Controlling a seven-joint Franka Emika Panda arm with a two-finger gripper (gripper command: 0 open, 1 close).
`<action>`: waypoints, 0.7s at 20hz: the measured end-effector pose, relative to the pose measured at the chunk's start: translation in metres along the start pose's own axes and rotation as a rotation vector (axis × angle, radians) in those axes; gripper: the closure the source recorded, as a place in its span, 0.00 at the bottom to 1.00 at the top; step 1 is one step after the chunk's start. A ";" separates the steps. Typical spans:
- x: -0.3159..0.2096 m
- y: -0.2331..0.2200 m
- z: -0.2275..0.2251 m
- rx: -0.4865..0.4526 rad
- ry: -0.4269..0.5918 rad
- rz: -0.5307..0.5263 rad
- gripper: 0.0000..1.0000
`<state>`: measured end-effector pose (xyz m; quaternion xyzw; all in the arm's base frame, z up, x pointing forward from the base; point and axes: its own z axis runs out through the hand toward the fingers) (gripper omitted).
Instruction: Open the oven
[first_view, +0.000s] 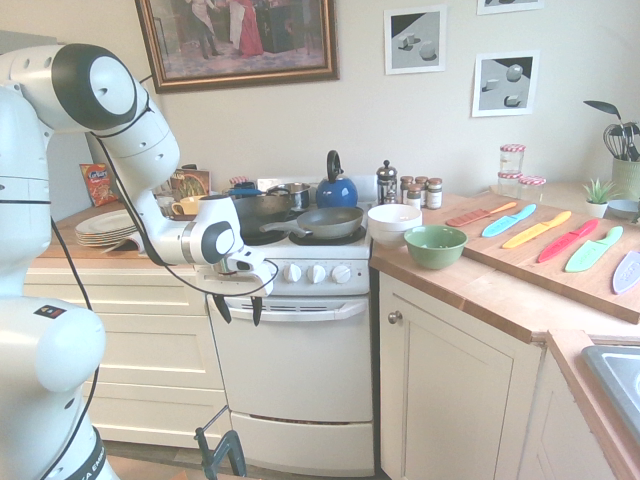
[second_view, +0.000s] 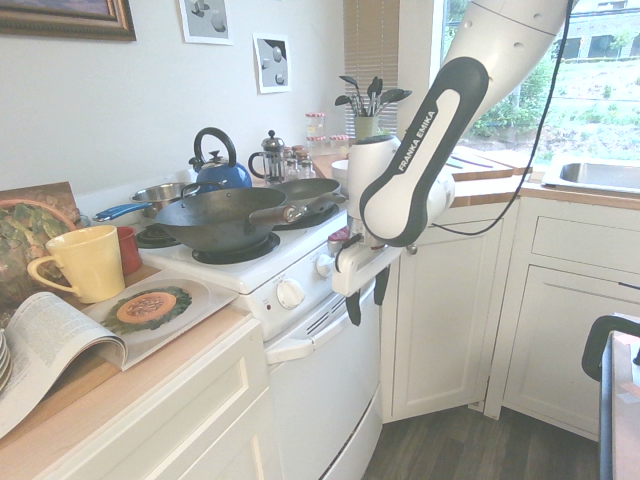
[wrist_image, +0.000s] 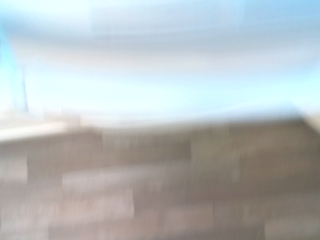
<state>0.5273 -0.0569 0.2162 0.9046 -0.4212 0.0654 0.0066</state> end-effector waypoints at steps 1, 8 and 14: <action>0.006 -0.006 -0.002 0.007 0.012 -0.003 0.00; 0.014 -0.037 0.030 0.030 0.040 -0.022 0.00; -0.028 0.003 0.064 0.015 0.004 -0.002 0.00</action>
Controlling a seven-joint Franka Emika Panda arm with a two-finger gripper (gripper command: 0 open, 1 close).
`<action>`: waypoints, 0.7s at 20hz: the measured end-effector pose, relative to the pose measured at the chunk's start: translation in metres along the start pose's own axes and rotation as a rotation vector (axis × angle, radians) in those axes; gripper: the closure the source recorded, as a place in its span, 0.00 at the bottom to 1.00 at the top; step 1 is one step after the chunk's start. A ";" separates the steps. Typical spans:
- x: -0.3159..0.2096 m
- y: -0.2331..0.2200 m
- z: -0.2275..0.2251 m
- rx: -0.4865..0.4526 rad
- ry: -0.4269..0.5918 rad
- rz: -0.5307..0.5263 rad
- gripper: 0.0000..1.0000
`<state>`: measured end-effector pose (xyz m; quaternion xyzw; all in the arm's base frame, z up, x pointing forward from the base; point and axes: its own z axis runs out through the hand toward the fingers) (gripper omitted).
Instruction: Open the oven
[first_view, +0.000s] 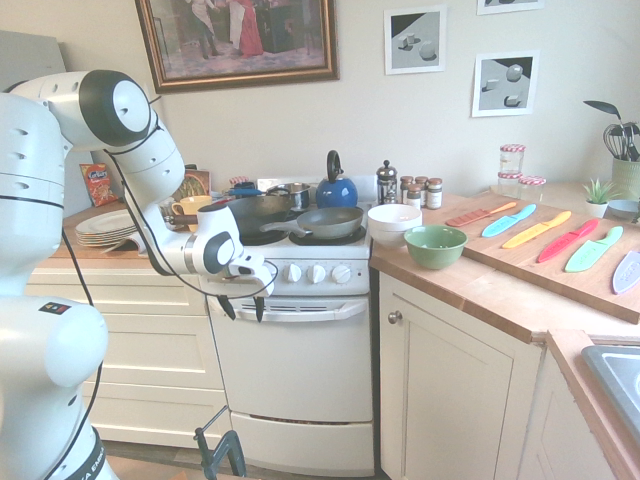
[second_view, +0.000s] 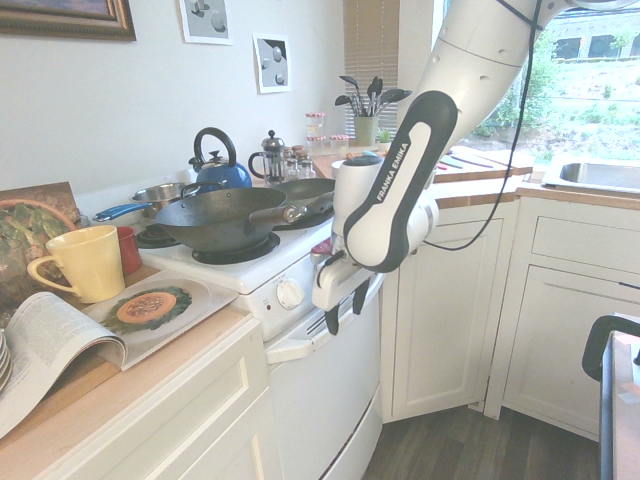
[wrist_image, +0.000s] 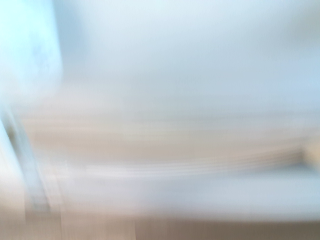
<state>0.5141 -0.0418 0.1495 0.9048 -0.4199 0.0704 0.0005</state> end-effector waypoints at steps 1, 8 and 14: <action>-0.011 0.018 0.018 -0.017 -0.012 0.011 0.00; 0.009 0.043 0.005 0.021 0.032 0.043 0.00; 0.054 -0.011 -0.064 0.063 0.086 0.013 0.00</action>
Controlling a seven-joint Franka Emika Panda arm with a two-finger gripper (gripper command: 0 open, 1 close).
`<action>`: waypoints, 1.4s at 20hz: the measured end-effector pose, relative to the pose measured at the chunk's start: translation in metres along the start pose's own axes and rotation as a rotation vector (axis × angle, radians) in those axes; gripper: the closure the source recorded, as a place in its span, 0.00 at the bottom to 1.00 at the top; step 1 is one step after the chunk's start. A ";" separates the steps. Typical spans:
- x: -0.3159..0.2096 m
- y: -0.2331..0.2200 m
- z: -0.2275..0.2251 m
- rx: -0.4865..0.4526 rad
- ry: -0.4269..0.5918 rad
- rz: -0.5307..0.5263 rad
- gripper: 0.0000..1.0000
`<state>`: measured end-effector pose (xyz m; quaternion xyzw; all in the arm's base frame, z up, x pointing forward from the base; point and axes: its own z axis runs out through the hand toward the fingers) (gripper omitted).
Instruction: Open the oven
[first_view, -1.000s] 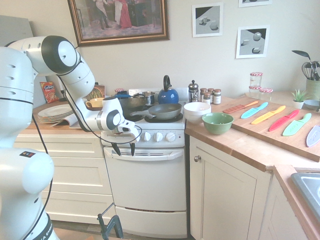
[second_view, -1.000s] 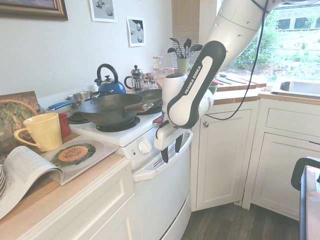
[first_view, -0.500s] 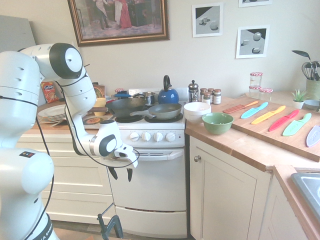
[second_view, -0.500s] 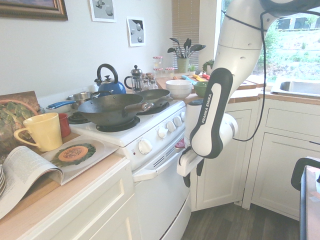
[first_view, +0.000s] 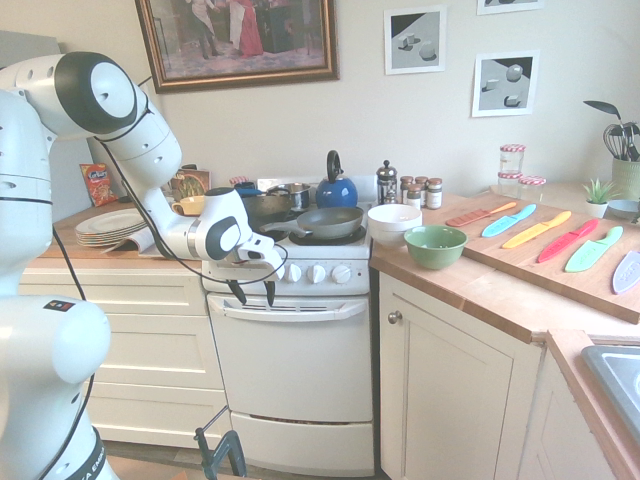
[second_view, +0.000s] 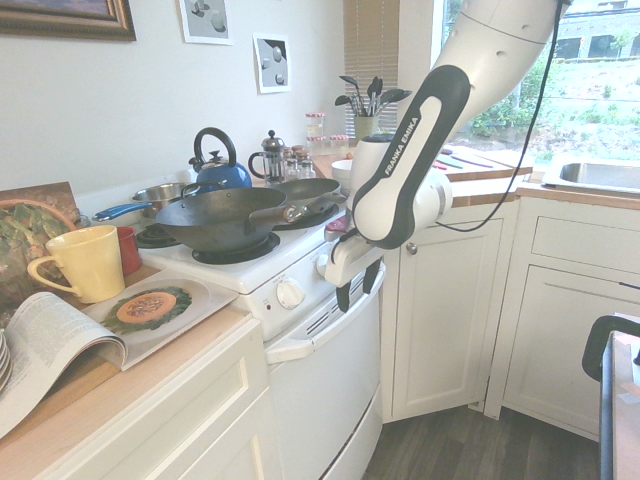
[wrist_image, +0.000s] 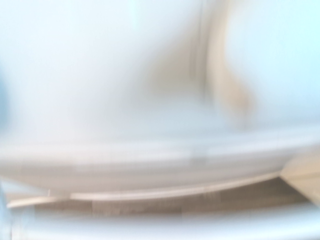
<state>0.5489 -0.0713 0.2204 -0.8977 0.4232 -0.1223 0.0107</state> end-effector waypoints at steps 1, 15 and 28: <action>0.004 -0.006 0.006 -0.002 0.003 0.000 0.00; 0.001 0.011 0.090 0.027 0.027 0.000 0.00; -0.078 0.135 0.124 -0.047 -0.081 0.027 0.00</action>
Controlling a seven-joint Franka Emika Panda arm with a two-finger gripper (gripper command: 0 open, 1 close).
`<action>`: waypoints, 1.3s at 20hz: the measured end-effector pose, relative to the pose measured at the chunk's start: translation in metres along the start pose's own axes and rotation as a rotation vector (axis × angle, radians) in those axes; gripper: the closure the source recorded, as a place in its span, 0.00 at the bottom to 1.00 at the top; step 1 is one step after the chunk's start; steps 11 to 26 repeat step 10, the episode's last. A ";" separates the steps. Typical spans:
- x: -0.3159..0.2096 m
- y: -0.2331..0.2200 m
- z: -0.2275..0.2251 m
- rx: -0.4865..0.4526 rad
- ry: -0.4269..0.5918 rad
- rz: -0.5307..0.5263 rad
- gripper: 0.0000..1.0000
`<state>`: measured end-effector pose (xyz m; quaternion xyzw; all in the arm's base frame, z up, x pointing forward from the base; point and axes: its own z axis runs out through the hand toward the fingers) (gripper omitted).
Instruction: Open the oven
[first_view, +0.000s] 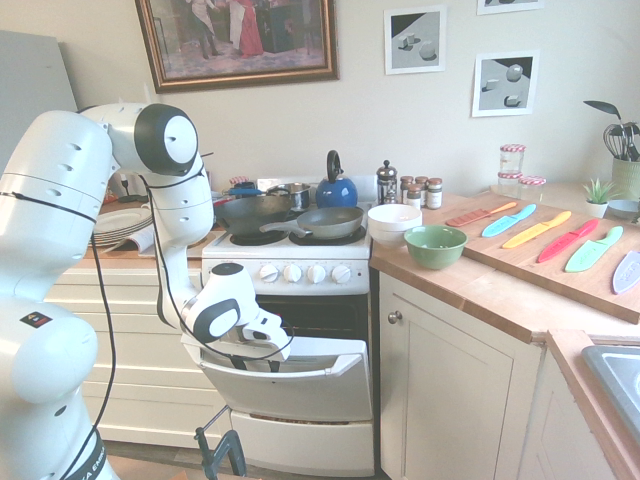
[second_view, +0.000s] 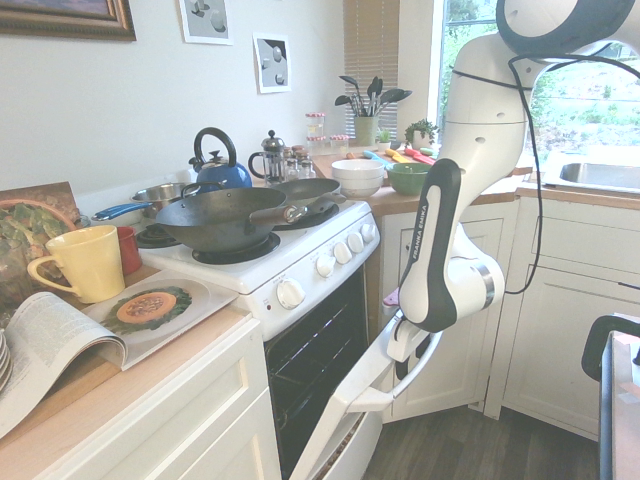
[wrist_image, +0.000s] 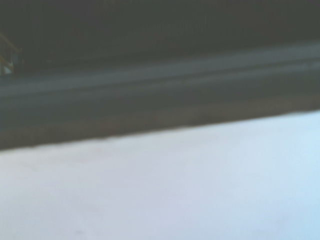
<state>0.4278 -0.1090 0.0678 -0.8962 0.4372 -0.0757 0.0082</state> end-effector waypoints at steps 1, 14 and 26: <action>0.000 0.001 -0.002 0.000 0.001 0.000 0.00; -0.016 0.023 -0.017 -0.024 -0.021 -0.002 0.00; -0.016 0.023 -0.017 -0.024 -0.021 -0.002 0.00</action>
